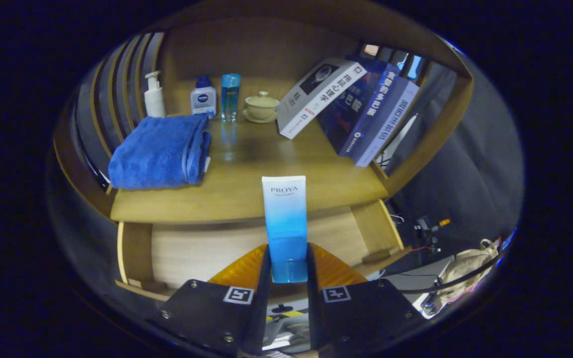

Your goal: Pull open the drawer, take out the items inside it, and place them on the countertop above the cabinet.

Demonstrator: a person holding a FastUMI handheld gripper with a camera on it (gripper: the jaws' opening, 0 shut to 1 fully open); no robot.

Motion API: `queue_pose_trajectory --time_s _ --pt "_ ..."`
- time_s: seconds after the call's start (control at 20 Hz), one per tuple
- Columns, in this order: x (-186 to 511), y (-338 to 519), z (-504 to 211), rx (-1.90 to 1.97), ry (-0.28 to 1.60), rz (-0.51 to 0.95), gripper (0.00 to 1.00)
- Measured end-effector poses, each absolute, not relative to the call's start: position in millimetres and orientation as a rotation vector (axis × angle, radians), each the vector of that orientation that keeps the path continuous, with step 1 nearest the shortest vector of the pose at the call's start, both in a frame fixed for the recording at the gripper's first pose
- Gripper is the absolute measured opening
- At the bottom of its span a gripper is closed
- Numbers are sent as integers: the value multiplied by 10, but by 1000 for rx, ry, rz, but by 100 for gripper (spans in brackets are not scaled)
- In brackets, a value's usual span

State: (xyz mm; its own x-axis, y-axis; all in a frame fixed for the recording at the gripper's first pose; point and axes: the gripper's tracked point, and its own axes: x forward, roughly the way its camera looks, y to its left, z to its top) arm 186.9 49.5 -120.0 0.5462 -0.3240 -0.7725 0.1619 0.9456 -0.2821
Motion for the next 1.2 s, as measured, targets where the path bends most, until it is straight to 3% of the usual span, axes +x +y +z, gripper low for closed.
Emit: queue_pose_trajectory --time_s 0.4,0.95,1.2 --pt "2588 490 -1507 -123 972 -185 36" --pt "2836 515 -1670 -114 951 -116 36" --pt "2809 514 -1599 -117 925 -99 48"
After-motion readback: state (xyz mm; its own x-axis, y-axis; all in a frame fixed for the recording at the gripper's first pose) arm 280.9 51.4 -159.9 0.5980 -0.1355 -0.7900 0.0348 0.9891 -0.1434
